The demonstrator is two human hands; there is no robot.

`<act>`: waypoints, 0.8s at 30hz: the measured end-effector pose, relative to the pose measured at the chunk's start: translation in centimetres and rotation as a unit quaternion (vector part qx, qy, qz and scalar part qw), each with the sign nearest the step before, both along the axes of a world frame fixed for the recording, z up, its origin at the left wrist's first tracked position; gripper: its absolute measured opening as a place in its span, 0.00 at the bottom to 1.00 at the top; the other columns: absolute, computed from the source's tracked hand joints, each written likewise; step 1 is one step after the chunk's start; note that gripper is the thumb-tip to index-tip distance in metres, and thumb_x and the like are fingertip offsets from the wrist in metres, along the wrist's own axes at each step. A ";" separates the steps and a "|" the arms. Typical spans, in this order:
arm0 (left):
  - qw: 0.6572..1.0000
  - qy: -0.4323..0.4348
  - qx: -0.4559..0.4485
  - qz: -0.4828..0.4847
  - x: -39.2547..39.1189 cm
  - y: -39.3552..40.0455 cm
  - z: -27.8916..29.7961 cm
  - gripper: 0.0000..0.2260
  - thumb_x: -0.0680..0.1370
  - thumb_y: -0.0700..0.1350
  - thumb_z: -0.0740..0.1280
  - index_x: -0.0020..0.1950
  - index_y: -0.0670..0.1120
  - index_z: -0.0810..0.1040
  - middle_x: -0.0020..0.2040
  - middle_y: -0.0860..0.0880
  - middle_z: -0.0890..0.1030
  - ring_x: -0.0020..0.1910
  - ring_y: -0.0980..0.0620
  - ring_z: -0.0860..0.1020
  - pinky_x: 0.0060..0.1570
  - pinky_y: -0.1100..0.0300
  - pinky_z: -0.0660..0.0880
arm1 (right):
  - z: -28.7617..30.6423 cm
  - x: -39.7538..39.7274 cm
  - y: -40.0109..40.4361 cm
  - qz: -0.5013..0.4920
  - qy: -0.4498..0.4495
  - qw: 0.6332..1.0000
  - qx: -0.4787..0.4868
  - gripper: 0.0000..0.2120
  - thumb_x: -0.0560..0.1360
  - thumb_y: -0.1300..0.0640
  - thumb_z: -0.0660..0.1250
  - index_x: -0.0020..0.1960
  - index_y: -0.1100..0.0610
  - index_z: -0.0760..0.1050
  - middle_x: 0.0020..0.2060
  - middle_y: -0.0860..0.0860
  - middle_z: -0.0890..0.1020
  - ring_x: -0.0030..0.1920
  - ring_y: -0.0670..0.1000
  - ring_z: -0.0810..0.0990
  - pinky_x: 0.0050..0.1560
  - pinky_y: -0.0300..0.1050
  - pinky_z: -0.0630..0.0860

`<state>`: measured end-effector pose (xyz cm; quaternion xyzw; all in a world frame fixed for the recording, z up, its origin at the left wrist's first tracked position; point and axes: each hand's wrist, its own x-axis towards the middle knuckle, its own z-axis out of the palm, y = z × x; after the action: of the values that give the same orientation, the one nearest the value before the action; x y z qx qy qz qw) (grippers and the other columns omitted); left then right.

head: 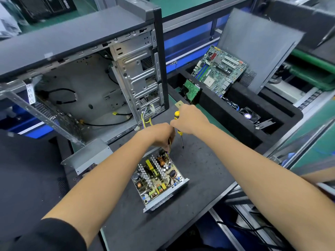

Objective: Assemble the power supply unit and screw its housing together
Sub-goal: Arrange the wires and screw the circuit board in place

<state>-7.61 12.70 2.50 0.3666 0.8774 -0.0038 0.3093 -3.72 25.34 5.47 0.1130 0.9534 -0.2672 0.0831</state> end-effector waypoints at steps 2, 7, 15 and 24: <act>0.999 0.033 0.011 0.010 0.5 -0.1 0.0 0.09 0.67 0.42 0.77 0.41 0.43 0.78 0.39 0.47 0.80 0.41 0.45 0.78 0.38 0.54 0.76 | -0.1 0.0 -0.1 -0.003 0.002 1.000 0.003 0.18 0.72 0.53 0.68 0.32 0.57 0.61 0.28 0.51 0.69 0.27 0.51 0.67 0.27 0.41 0.61; 0.995 0.081 0.053 0.001 1.4 -0.7 0.0 0.10 0.69 0.41 0.74 0.39 0.47 0.73 0.34 0.52 0.70 0.38 0.45 0.75 0.35 0.55 0.73 | 0.0 0.0 -0.1 -0.008 0.025 1.000 0.009 0.18 0.71 0.53 0.68 0.31 0.57 0.62 0.27 0.51 0.69 0.26 0.50 0.67 0.26 0.40 0.62; 0.992 0.088 0.093 0.000 2.9 -2.3 -0.1 0.10 0.71 0.33 0.65 0.50 0.44 0.77 0.52 0.46 0.76 0.49 0.45 0.75 0.48 0.49 0.76 | -0.5 0.2 -0.5 0.012 0.012 1.000 0.018 0.18 0.72 0.53 0.67 0.31 0.57 0.61 0.26 0.51 0.68 0.26 0.51 0.66 0.26 0.40 0.62; 0.981 0.139 0.133 -0.016 4.5 -4.1 -1.4 0.11 0.71 0.31 0.62 0.50 0.42 0.76 0.49 0.46 0.74 0.48 0.45 0.74 0.39 0.55 0.68 | -0.5 0.4 -0.9 0.022 0.006 0.999 0.035 0.17 0.73 0.51 0.67 0.34 0.57 0.61 0.29 0.52 0.70 0.28 0.51 0.69 0.26 0.41 0.63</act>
<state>-3.14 8.61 1.08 0.4140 0.8988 0.0571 0.1325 -3.35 24.46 4.95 0.0933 0.9650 -0.2320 0.0793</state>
